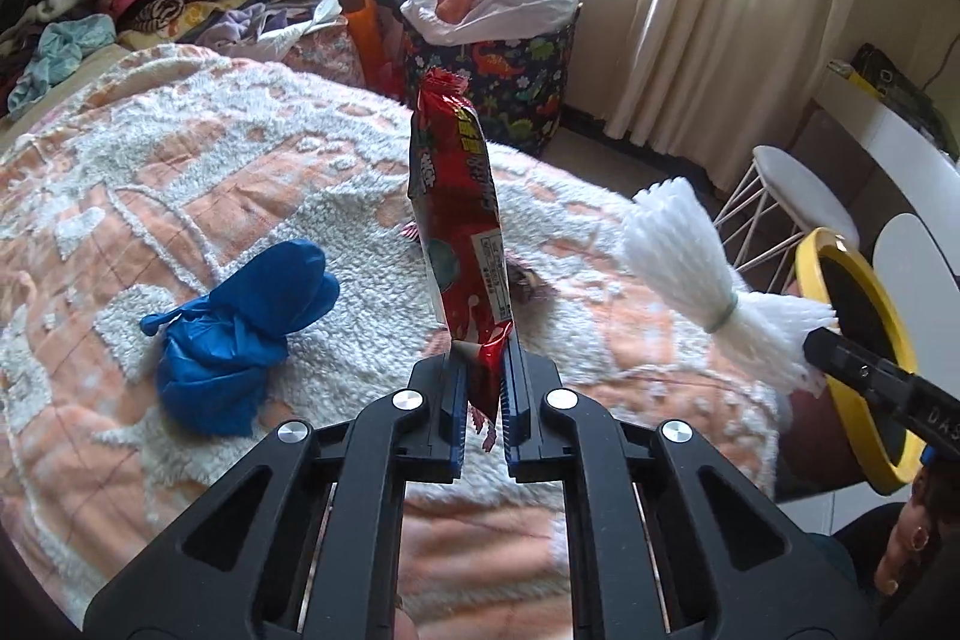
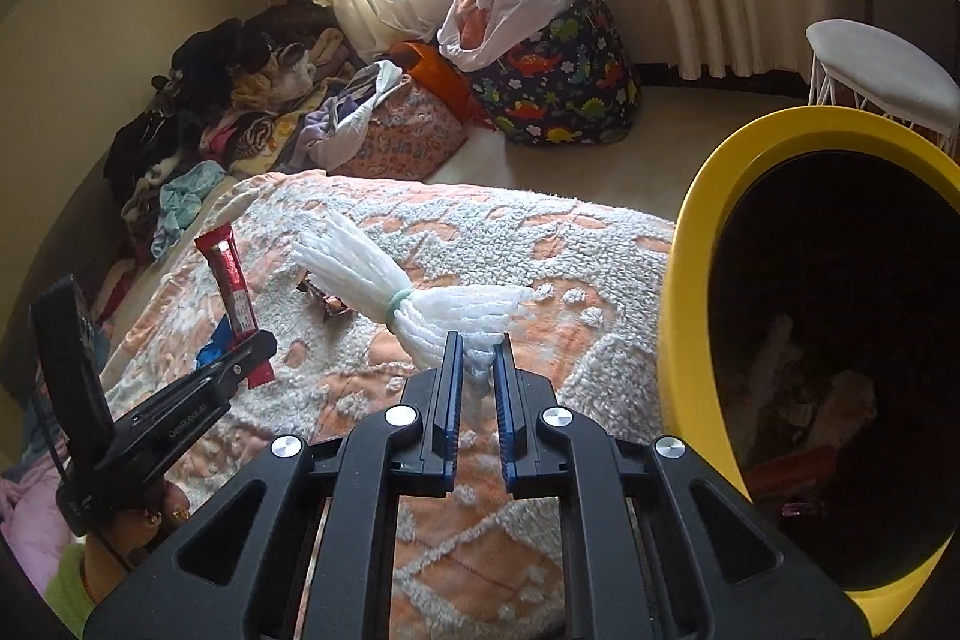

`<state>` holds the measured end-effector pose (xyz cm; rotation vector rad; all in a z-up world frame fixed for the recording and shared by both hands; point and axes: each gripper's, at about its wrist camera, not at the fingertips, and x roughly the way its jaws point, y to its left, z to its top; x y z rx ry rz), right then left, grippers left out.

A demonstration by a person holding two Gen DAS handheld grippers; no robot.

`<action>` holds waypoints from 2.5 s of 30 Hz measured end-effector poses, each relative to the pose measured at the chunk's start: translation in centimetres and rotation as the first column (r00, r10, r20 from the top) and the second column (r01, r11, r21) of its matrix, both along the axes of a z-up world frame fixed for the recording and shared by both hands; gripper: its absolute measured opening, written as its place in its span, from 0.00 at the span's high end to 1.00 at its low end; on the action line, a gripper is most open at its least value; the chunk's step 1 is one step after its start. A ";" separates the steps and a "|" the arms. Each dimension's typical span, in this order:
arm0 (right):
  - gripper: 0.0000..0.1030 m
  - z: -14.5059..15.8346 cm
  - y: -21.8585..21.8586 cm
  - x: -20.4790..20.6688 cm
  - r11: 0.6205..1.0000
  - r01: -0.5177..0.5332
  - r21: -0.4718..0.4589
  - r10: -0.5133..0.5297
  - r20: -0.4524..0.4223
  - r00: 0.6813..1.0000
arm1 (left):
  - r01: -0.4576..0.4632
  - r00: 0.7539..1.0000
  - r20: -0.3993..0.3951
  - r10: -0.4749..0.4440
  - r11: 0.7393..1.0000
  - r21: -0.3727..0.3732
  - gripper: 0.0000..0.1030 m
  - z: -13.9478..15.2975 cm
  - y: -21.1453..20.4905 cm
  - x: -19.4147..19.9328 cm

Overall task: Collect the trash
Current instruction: 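Carry the red wrapper and white tassel over the yellow-rimmed bin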

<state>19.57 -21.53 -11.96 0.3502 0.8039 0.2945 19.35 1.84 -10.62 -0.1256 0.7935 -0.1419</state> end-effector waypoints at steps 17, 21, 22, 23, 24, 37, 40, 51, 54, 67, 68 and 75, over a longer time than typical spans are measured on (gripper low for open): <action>0.90 3.2 -2.8 -3.0 1.000 -0.003 0.024 0.001 0.079 0.997 | 0.071 0.997 0.046 -0.069 0.997 -0.043 0.95 3.2 -3.1 -3.1; 0.90 3.8 -3.8 -3.3 1.000 0.009 0.027 -0.011 0.095 0.995 | 0.098 0.994 0.059 -0.096 0.995 -0.032 0.95 3.8 -4.4 -3.6; 0.90 4.0 -4.0 -3.3 1.000 0.012 0.027 -0.015 0.099 0.995 | 0.104 0.993 0.061 -0.102 0.994 -0.030 0.95 4.0 -4.7 -3.7; 0.90 4.1 -4.2 -3.4 0.999 0.016 0.028 -0.019 0.104 0.994 | 0.111 0.992 0.065 -0.109 0.993 -0.027 0.95 4.1 -5.0 -3.8; 0.90 4.3 -4.6 -3.6 0.999 0.022 0.030 -0.025 0.110 0.994 | 0.118 0.991 0.068 -0.116 0.993 -0.024 0.95 4.3 -5.3 -3.9; 0.90 5.5 -8.2 -4.4 0.993 0.099 0.072 -0.107 0.131 0.985 | 0.195 0.977 0.090 -0.194 0.981 -0.001 0.95 5.6 -8.6 -5.0; 0.90 5.7 -9.1 -4.4 0.990 0.114 0.079 -0.124 0.131 0.984 | 0.213 0.973 0.091 -0.213 0.977 0.004 0.95 5.7 -9.4 -5.1; 0.90 5.8 -12.3 -4.4 0.977 0.192 0.089 -0.202 0.121 0.972 | 0.289 0.953 0.093 -0.289 0.957 0.019 0.95 5.8 -12.2 -5.9; 0.90 5.8 -13.4 -4.4 0.971 0.221 0.091 -0.231 0.117 0.966 | 0.307 0.947 0.094 -0.308 0.951 0.023 0.95 5.8 -13.0 -6.0; 0.90 5.1 -17.5 -5.1 0.939 0.327 0.105 -0.337 0.109 0.935 | 0.385 0.917 0.098 -0.386 0.923 0.030 0.95 5.8 -16.5 -6.6; 0.90 5.1 -17.8 -5.1 0.937 0.333 0.105 -0.344 0.107 0.933 | 0.390 0.915 0.096 -0.391 0.920 0.029 0.95 5.8 -16.7 -6.6; 0.90 4.5 -19.6 -5.1 0.921 0.379 0.089 -0.387 0.085 0.918 | 0.426 0.900 0.090 -0.427 0.904 0.030 0.95 5.5 -18.3 -6.7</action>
